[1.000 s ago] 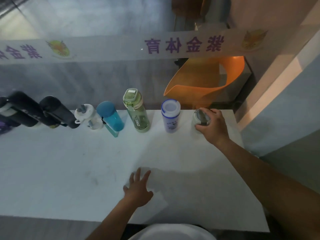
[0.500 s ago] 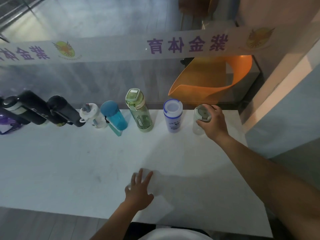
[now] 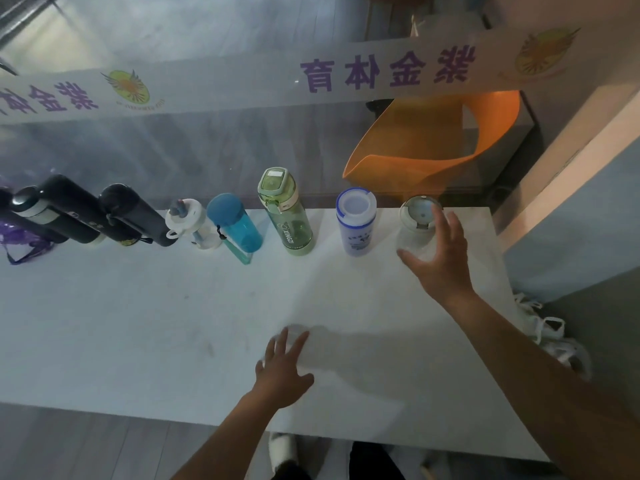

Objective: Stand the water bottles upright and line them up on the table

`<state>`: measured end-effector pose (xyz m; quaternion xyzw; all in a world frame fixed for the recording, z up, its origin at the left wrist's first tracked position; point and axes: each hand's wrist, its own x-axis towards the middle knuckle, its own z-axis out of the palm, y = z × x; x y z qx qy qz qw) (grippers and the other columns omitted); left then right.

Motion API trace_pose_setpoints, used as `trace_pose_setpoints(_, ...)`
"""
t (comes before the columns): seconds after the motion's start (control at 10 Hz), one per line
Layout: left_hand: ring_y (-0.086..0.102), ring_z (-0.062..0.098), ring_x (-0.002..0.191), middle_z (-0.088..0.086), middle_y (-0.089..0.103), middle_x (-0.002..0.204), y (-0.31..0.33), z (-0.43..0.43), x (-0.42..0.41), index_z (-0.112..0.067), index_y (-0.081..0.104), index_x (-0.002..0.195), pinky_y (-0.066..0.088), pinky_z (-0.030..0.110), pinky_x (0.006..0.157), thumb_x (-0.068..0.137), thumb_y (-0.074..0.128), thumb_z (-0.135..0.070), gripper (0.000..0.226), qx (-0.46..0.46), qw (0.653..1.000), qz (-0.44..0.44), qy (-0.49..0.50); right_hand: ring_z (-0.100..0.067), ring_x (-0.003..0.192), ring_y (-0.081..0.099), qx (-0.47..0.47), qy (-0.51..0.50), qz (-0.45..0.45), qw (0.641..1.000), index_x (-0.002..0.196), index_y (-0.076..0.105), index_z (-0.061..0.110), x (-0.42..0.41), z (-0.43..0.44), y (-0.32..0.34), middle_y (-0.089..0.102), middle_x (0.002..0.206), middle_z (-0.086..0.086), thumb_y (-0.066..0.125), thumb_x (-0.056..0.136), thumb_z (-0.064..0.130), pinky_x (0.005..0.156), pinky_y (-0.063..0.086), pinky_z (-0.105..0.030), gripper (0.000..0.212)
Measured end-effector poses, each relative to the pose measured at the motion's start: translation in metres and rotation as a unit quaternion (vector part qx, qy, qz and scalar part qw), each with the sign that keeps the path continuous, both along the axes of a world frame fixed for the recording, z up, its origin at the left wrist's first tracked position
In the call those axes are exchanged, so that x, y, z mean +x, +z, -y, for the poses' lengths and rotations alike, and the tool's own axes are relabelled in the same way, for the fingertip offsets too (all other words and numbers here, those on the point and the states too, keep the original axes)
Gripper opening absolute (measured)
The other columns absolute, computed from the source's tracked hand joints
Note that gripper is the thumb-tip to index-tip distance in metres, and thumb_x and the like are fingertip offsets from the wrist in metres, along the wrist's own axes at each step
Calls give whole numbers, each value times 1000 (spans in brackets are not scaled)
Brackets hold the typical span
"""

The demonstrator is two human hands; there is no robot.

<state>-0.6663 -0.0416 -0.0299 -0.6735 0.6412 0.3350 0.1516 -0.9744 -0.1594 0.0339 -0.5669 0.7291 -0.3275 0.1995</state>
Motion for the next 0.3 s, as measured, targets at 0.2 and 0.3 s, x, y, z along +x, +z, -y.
trace_pose_setpoints(0.2,-9,24,152,-6,-15,164,26,-10,28,-48,4,153,6,53,120,90,55,-54,81,-52,998,-24,3,-28,142,23,22,9,43,999,149,22,28,58,-97,6,20,157,-10,76,76,40,113,26,-45,92)
trace_pose_setpoints(0.3,-8,23,152,-6,-13,164,39,-27,51,-46,2,153,4,53,120,89,56,-55,84,-69,997,-46,3,-28,141,25,53,34,44,997,150,21,31,103,-148,6,20,157,-8,75,76,44,113,27,-45,92)
